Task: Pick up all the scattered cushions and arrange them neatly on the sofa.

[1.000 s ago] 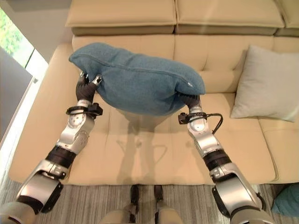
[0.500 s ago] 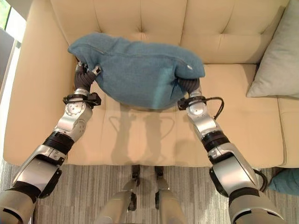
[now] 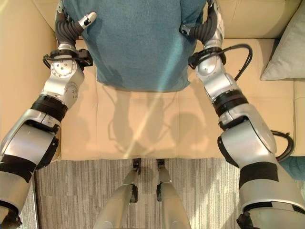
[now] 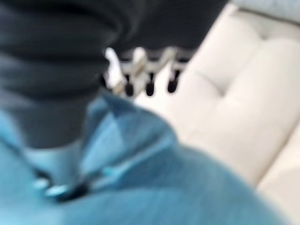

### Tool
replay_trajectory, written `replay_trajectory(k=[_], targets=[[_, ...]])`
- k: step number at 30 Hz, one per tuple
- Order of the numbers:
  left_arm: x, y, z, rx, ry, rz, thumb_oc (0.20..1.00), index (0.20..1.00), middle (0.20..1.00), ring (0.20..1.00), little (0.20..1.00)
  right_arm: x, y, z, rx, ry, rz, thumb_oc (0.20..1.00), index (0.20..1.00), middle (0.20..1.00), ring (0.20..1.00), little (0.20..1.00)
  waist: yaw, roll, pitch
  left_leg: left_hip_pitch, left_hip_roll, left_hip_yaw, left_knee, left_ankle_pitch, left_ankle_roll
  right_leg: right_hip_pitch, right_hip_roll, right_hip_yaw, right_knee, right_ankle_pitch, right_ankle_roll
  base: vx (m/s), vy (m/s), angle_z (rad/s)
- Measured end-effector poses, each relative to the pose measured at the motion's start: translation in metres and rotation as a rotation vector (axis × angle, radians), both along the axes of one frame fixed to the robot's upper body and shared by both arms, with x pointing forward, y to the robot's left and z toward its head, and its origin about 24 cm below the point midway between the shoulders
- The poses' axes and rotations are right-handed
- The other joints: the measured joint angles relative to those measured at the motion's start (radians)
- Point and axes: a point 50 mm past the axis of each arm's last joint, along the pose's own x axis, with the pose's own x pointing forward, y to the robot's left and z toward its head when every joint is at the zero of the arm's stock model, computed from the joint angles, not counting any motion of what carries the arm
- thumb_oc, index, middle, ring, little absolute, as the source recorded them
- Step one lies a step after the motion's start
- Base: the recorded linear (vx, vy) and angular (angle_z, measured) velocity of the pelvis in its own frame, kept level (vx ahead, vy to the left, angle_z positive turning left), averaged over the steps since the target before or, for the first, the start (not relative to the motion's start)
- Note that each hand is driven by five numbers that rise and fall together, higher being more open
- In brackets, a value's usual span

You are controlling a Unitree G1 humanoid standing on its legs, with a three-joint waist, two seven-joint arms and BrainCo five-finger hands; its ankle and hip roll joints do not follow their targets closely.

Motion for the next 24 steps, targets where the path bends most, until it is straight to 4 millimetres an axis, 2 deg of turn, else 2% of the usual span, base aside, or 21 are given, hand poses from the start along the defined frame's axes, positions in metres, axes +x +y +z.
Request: replay_trajectory(k=[1, 3, 4, 5, 7, 10, 13, 17, 18, 22, 24], targets=[[0.0, 0.0, 0.002, 0.002, -0.004, 0.001, 1.0, 1.0, 1.0, 1.0, 1.0, 0.0, -0.001, 0.003, 0.0, -0.004, -0.006, 1.0, 1.0, 1.0, 1.0, 1.0, 0.0, 0.0, 0.0, -0.008, 0.0, -0.001, 0.009, 0.0, -0.001, -0.003, 0.0, 0.0, 0.0, 0.004, -0.003, 0.02, -0.001, 0.15], [-0.002, 0.005, 0.01, 0.006, -0.021, 0.014, 1.0, 1.0, 1.0, 1.0, 1.0, -0.002, -0.01, 0.013, 0.012, -0.017, -0.045, 1.0, 1.0, 1.0, 1.0, 1.0, -0.007, -0.011, 0.0, -0.092, -0.012, -0.002, 0.115, -0.034, -0.032, -0.012, -0.024, 0.003, 0.001, 0.024, -0.021, 0.04, 0.01, 0.16], [-0.005, 0.014, 0.016, 0.013, -0.037, 0.036, 1.0, 1.0, 1.0, 1.0, 1.0, -0.004, -0.018, 0.016, 0.039, -0.021, -0.061, 1.0, 1.0, 1.0, 1.0, 1.0, 0.002, -0.015, 0.0, -0.072, 0.028, -0.002, -0.022, 0.041, -0.042, -0.018, -0.014, 0.002, 0.001, 0.022, -0.018, 0.04, 0.008, -0.23], [-0.009, 0.028, 0.024, 0.015, -0.057, 0.073, 1.0, 1.0, 1.0, 1.0, 1.0, -0.005, -0.022, 0.018, 0.049, -0.025, -0.065, 1.0, 1.0, 1.0, 1.0, 1.0, 0.012, -0.019, -0.001, -0.06, 0.063, -0.026, -0.045, 0.103, -0.064, -0.018, 0.006, 0.004, 0.001, 0.014, -0.007, 0.04, -0.003, -0.37], [-0.015, 0.047, 0.033, 0.022, -0.08, 0.127, 1.0, 1.0, 1.0, 1.0, 1.0, -0.008, -0.035, 0.02, 0.057, -0.031, -0.097, 1.0, 1.0, 1.0, 1.0, 1.0, -0.004, -0.021, 0.0, -0.057, 0.057, -0.037, -0.064, 0.104, -0.064, -0.025, 0.001, -0.006, 0.001, 0.014, -0.007, 0.01, 0.002, -0.13], [-0.018, 0.056, 0.035, 0.031, -0.081, 0.145, 1.0, 1.0, 1.0, 1.0, 1.0, -0.017, -0.065, 0.026, 0.076, -0.038, -0.169, 1.0, 1.0, 1.0, 1.0, 1.0, 0.0, -0.021, 0.0, -0.056, 0.039, -0.042, -0.063, 0.104, -0.064, -0.025, -0.018, -0.015, 0.0, 0.008, 0.002, 0.01, 0.009, 0.06], [-0.023, 0.072, 0.031, 0.044, -0.075, 0.177, 1.0, 1.0, 1.0, 1.0, 1.0, -0.025, -0.086, 0.026, 0.149, -0.059, -0.181, 1.0, 1.0, 1.0, 1.0, 1.0, 0.003, -0.021, 0.0, -0.05, 0.027, -0.048, -0.063, 0.104, -0.064, -0.015, -0.029, -0.016, 0.0, -0.001, 0.015, 0.02, -0.001, 0.08], [-0.025, 0.085, 0.0, 0.06, -0.017, 0.169, 1.0, 1.0, 1.0, 1.0, 1.0, -0.023, -0.097, -0.007, 0.159, 0.017, -0.173, 1.0, 1.0, 1.0, 1.0, 1.0, 0.007, -0.023, 0.0, -0.006, 0.023, -0.049, -0.067, 0.102, -0.065, 0.029, -0.034, -0.017, 0.0, -0.017, 0.035, 0.0, -0.001, 0.02], [-0.031, 0.084, -0.01, 0.048, -0.036, 0.127, 1.0, 1.0, 1.0, 1.0, 1.0, -0.026, -0.094, -0.017, 0.187, 0.007, -0.111, 1.0, 1.0, 1.0, 1.0, 1.0, 0.005, -0.024, -0.001, 0.01, 0.022, -0.048, -0.067, 0.097, -0.072, 0.044, -0.035, -0.016, 0.0, -0.024, 0.04, 0.0, 0.0, 0.0], [-0.048, 0.079, -0.067, 0.038, 0.004, 0.01, 1.0, 1.0, 1.0, 1.0, 1.0, -0.041, -0.107, -0.081, 0.23, 0.09, -0.062, 1.0, 1.0, 1.0, 1.0, 1.0, 0.001, -0.024, -0.001, 0.069, 0.023, -0.047, -0.068, 0.078, -0.086, 0.102, -0.035, -0.015, 0.001, -0.038, 0.05, 0.05, -0.025, -0.02], [-0.068, 0.075, -0.092, -0.004, -0.006, -0.05, 1.0, 1.0, 1.0, 1.0, 1.0, -0.064, -0.108, -0.107, 0.292, 0.073, 0.013, 1.0, 1.0, 1.0, 1.0, 1.0, -0.003, -0.026, -0.003, 0.092, 0.025, -0.047, -0.068, 0.066, -0.087, 0.124, -0.034, -0.016, 0.001, -0.043, 0.047, 0.05, -0.015, -0.01]])
